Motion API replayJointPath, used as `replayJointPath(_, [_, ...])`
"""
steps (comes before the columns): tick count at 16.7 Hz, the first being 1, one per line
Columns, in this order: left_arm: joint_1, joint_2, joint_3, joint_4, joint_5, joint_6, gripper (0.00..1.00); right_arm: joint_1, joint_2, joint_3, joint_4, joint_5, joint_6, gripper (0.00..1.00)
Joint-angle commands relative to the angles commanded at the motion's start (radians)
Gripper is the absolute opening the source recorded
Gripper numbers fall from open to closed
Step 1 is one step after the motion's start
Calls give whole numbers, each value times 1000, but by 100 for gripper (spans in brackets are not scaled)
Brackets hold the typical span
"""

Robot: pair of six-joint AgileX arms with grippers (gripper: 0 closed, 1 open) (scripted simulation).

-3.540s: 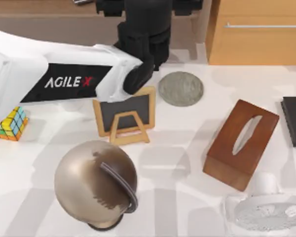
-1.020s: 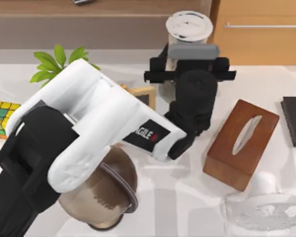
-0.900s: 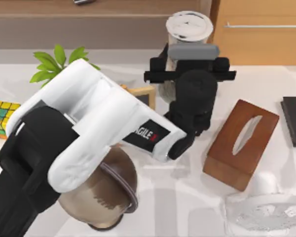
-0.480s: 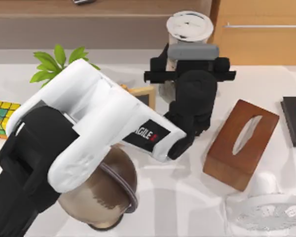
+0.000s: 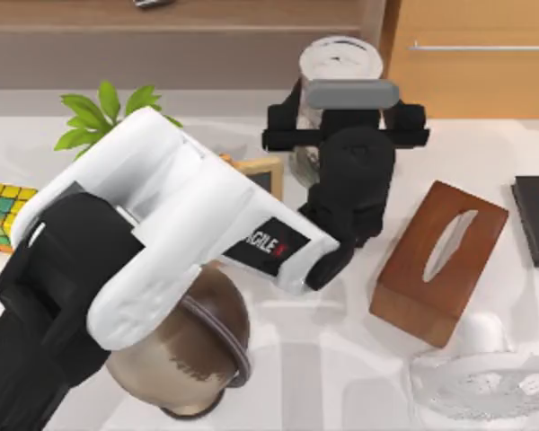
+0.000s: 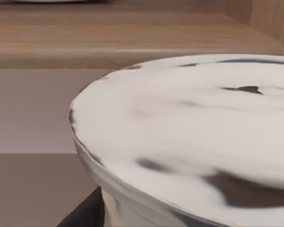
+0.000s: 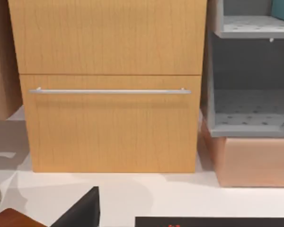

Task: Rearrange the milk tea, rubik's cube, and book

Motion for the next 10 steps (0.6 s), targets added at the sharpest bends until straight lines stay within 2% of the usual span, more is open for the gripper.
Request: replayJointPath(10, [-52, -29, -4, 35, -18, -13, 100, 0, 0, 0, 0, 0, 0, 100])
